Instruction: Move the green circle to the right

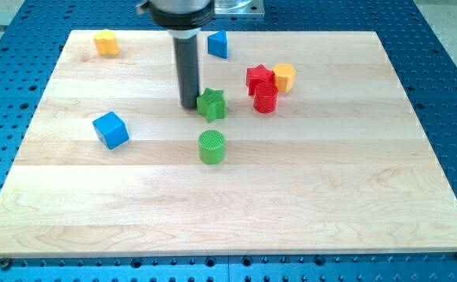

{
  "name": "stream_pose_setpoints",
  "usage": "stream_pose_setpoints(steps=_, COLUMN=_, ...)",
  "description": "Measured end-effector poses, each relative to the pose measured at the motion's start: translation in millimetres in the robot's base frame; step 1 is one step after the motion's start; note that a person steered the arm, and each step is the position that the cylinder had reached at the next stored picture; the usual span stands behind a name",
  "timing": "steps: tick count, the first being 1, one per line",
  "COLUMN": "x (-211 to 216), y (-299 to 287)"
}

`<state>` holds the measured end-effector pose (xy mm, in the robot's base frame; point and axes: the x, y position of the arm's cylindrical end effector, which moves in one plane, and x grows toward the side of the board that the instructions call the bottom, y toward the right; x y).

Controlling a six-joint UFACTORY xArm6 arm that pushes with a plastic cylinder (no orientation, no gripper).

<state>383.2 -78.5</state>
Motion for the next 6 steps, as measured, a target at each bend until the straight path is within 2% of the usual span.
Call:
stream_pose_setpoints(steps=1, x=71.0, y=-18.9)
stream_pose_setpoints(steps=3, x=97.8, y=113.4)
stream_pose_setpoints(steps=4, x=121.9, y=40.0)
stream_pose_setpoints(steps=5, x=160.1, y=143.9)
stream_pose_setpoints(steps=6, x=84.4, y=139.9)
